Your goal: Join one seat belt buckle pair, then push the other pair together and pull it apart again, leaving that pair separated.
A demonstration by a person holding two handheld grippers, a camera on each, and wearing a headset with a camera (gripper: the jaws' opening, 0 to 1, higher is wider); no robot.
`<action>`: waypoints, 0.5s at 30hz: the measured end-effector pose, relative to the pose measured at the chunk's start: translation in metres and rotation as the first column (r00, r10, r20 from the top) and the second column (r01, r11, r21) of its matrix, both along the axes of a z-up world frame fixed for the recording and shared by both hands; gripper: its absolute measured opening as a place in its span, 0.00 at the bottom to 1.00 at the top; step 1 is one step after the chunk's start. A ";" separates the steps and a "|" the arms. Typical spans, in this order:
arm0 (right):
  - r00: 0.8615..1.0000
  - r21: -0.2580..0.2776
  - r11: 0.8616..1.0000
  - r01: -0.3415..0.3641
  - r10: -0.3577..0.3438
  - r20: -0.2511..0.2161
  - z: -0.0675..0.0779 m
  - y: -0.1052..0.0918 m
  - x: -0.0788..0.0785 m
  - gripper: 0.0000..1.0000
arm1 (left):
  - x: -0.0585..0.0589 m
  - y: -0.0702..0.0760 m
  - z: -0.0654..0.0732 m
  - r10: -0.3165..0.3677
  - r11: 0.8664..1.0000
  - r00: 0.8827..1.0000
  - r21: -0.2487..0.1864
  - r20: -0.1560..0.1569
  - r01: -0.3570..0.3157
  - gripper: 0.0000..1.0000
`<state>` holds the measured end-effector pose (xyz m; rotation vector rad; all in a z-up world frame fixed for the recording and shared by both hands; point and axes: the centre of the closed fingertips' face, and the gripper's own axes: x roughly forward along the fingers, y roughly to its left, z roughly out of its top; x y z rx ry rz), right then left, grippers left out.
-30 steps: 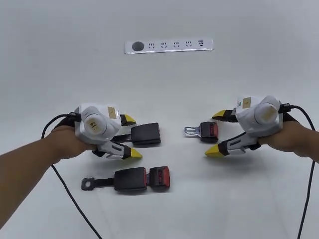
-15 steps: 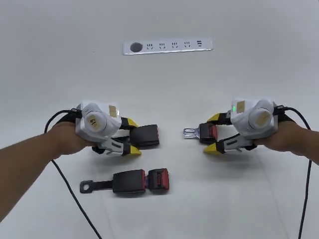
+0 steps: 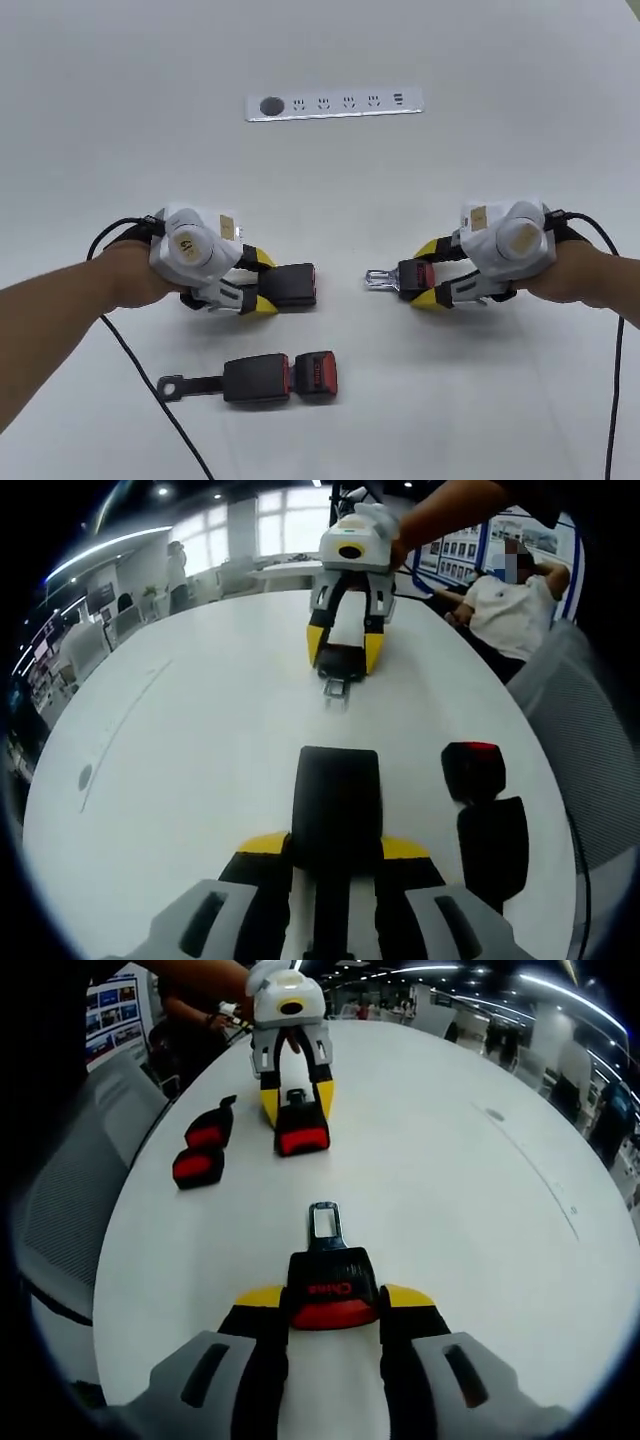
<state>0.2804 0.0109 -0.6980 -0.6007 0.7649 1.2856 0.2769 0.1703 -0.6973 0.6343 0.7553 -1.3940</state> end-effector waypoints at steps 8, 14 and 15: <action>1.000 -0.006 1.000 -0.030 0.030 -0.008 -0.001 -0.001 0.000 0.34 | 0.001 0.003 0.000 0.005 1.000 1.000 0.012 -0.011 -0.005 0.32; 1.000 -0.013 0.999 -0.029 0.029 -0.007 0.001 -0.001 -0.001 0.34 | 0.002 0.004 0.002 0.012 1.000 1.000 0.009 -0.013 -0.012 0.32; 1.000 -0.013 1.000 -0.027 0.027 -0.008 0.001 -0.001 -0.001 0.34 | 0.002 0.005 0.002 0.013 1.000 1.000 0.009 -0.014 -0.013 0.32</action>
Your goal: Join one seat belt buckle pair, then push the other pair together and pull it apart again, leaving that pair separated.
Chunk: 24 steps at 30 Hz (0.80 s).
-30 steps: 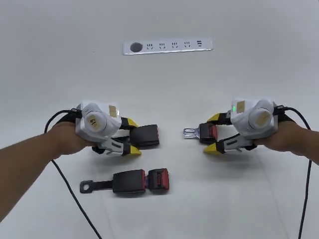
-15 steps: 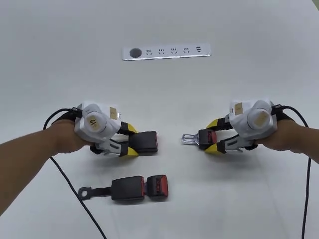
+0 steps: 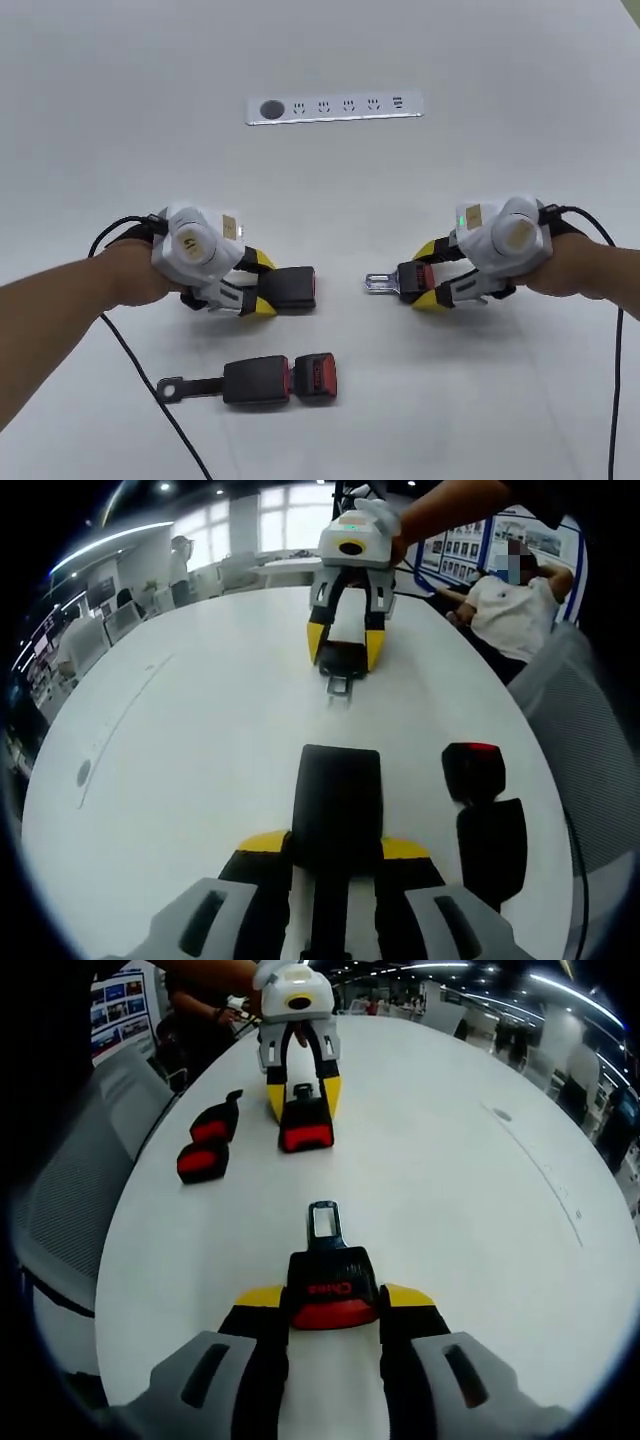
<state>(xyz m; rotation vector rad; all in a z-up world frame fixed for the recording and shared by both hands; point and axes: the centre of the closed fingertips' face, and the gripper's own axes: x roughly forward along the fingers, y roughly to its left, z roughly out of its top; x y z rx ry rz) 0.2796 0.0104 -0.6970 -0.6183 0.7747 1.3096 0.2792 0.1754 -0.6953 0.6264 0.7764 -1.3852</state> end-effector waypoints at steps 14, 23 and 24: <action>1.000 0.066 0.998 -0.025 0.026 -0.011 0.008 0.043 -0.001 0.34 | -0.004 -0.002 0.009 0.009 1.000 1.000 0.013 -0.001 -0.009 0.32; 0.999 0.103 0.994 -0.023 0.025 -0.021 0.009 0.058 0.002 0.34 | -0.005 -0.001 0.010 0.007 1.000 1.000 0.022 -0.002 -0.007 0.32; 0.999 0.111 0.993 -0.025 0.028 -0.030 0.010 0.060 0.001 0.34 | -0.005 -0.002 0.011 0.007 1.000 1.000 0.024 -0.001 -0.007 0.32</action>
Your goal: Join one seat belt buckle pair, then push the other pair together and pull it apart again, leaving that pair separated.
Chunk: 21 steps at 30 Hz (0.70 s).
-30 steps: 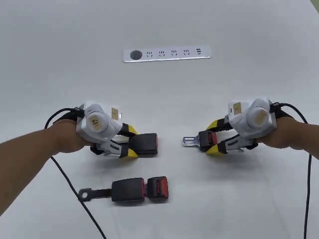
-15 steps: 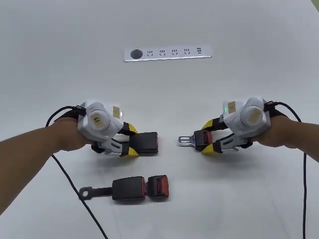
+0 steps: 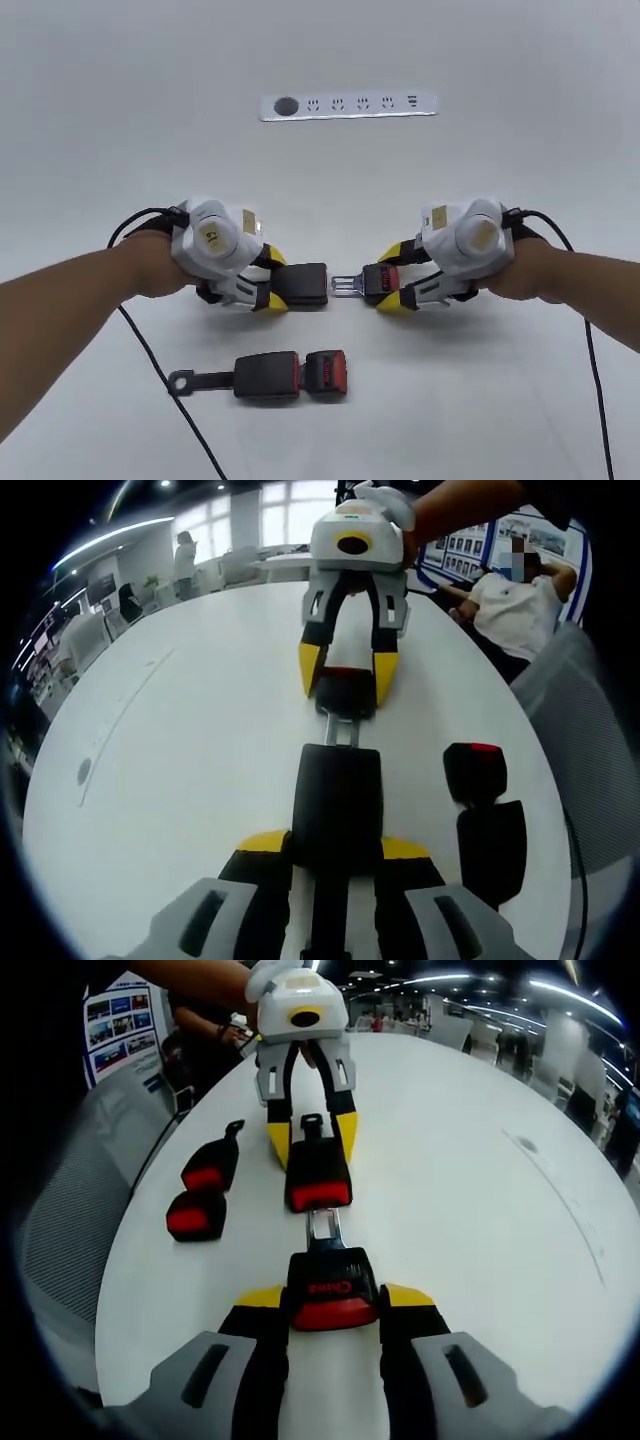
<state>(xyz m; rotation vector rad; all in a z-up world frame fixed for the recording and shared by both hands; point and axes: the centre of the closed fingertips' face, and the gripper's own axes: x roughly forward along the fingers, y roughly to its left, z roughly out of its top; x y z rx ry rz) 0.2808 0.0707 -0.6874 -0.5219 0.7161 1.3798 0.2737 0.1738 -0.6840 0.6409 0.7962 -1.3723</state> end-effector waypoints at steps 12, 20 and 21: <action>1.000 0.017 1.000 -0.009 0.008 0.012 -0.003 0.017 0.001 0.34 | 0.002 0.002 -0.002 -0.004 1.000 1.000 0.009 0.001 0.004 0.32; 1.000 -0.001 1.000 -0.006 0.006 0.026 -0.005 0.020 0.001 0.34 | 0.001 0.002 -0.002 -0.006 1.000 1.000 0.007 0.006 0.006 0.32; 1.000 0.000 1.000 -0.005 0.005 0.026 -0.005 0.021 0.000 0.34 | 0.001 0.002 -0.002 -0.006 1.000 1.000 0.003 0.006 0.006 0.32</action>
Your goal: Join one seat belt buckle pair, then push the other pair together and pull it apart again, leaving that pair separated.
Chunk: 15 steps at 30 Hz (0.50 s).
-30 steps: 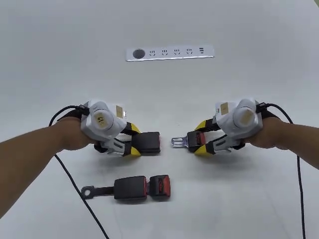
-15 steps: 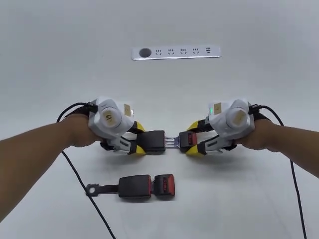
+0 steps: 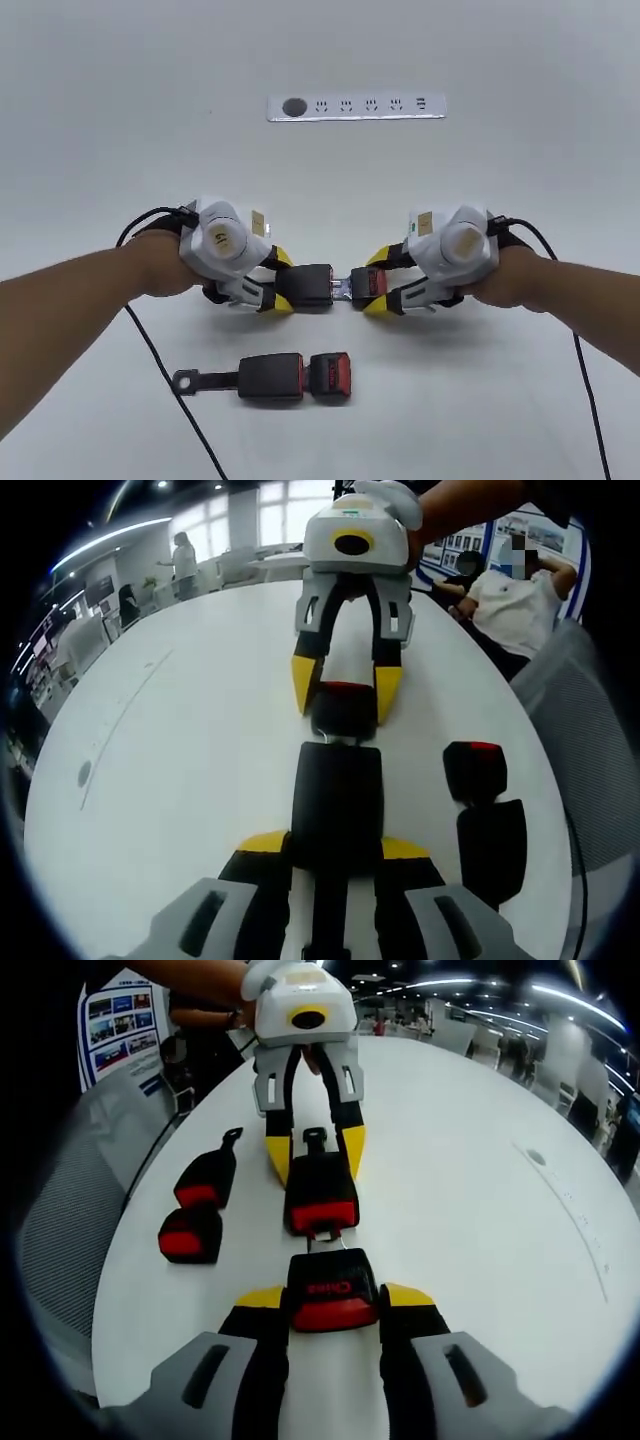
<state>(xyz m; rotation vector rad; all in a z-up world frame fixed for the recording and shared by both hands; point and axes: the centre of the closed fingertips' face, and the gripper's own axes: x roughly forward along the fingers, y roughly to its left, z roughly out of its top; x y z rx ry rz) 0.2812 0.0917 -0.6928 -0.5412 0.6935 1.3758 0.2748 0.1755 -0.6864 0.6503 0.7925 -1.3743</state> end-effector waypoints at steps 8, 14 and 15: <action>1.000 -0.002 1.000 0.008 -0.008 -0.011 -0.001 0.004 -0.002 0.34 | -0.001 -0.001 0.000 -0.009 1.000 1.000 0.018 -0.001 0.009 0.32; 1.000 0.002 1.000 0.012 -0.012 -0.016 -0.001 0.009 -0.004 0.34 | 0.001 0.002 -0.003 -0.013 1.000 1.000 0.020 -0.001 0.013 0.32; 1.000 0.010 1.000 0.023 -0.023 -0.021 -0.001 0.012 -0.005 0.34 | 0.002 0.003 -0.004 -0.015 1.000 1.000 0.020 0.000 0.015 0.32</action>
